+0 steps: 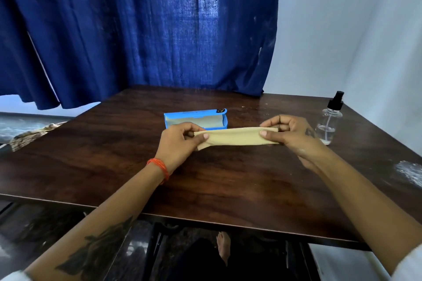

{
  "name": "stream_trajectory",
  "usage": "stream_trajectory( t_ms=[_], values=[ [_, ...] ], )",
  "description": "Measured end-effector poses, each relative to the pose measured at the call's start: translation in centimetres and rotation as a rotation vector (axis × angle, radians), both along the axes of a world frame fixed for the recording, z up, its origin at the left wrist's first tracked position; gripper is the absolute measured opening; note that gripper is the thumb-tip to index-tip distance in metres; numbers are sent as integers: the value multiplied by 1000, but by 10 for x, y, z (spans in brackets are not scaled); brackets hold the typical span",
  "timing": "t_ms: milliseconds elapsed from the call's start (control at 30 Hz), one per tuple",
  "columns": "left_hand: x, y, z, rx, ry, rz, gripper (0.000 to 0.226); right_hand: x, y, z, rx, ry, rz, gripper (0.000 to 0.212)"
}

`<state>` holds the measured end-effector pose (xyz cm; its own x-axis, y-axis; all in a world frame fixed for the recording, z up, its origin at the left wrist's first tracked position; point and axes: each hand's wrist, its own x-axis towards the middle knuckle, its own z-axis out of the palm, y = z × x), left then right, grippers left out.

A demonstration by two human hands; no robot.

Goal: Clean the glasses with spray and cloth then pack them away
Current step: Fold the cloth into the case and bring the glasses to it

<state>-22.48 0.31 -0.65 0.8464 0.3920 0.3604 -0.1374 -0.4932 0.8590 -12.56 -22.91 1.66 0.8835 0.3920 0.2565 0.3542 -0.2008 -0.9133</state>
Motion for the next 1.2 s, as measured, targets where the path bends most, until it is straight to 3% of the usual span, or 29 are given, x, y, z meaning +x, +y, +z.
stream_trajectory(
  t_ms=[300,600,1100,1200],
  values=[
    [7,47,0,199,29,267,9,11,73,-7,-148,-190,-240,17],
    [29,79,-1,214,12,186,13,31,113,-13,-151,-239,-361,13],
    [36,85,-14,352,-159,260,15,32,139,-30,-226,-363,-462,24],
    [38,83,-14,341,-175,261,17,29,139,-31,-234,-389,-451,15]
  ],
)
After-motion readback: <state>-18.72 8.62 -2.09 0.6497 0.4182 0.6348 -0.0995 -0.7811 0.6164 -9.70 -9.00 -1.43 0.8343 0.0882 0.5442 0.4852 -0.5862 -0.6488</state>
